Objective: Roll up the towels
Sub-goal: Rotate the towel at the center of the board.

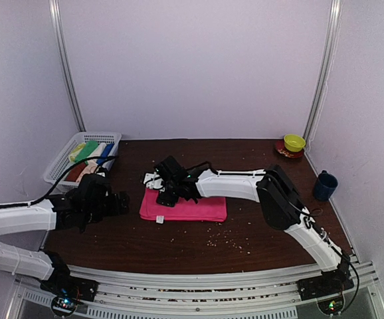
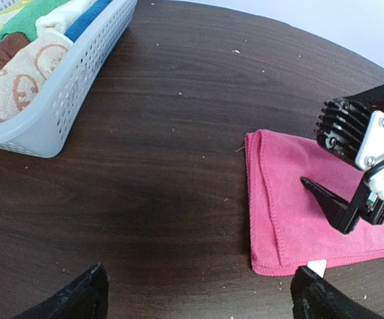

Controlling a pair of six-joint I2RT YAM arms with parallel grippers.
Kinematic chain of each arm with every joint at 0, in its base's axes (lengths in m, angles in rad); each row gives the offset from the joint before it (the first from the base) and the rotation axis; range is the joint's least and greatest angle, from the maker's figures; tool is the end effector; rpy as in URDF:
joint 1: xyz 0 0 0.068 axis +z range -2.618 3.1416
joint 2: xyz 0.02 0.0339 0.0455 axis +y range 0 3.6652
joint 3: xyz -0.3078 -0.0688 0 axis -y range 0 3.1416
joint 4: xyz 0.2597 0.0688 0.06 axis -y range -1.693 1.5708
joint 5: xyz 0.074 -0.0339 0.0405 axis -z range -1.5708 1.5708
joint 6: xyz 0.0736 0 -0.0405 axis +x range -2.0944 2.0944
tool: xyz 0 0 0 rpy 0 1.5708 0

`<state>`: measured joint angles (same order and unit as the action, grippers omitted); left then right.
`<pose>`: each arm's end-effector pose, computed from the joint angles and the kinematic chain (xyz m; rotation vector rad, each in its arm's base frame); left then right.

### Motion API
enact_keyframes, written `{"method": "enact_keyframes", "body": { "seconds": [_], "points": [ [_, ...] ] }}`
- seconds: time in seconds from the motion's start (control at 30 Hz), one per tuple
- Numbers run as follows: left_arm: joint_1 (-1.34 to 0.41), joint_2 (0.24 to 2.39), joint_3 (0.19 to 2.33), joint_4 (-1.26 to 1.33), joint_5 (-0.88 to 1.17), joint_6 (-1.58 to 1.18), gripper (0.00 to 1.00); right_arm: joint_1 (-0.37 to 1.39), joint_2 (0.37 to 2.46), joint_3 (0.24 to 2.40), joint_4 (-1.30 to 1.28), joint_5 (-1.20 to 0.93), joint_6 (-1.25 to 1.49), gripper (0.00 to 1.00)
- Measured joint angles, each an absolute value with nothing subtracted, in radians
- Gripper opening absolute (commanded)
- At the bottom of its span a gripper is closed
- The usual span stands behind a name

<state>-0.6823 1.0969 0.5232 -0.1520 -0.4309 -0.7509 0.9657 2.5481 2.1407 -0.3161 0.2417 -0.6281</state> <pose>0.2022 -0.1247 0.2033 -0.2948 2.2140 -0.2897 0.3822 0.5216 0.1415 -1.5349 1.6736 -0.0997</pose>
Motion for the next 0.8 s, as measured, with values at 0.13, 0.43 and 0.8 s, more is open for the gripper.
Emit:
{"method": "enact_keyframes", "body": {
  "seconds": [0.13,0.43,0.8],
  "points": [
    [-0.682,1.084,0.517,-0.159,-0.430,-0.751,0.98,0.956,2.557,2.148,-0.298,0.263,-0.629,1.00],
    [-0.685,1.074,0.496,-0.158,-0.415,-0.753,0.98,0.837,2.581,2.175,-0.291,0.321,-0.594,1.00],
    [-0.715,1.131,0.491,-0.148,-0.409,-0.745,0.98,0.530,2.568,2.221,-0.420,0.310,-0.382,1.00]
  ]
}}
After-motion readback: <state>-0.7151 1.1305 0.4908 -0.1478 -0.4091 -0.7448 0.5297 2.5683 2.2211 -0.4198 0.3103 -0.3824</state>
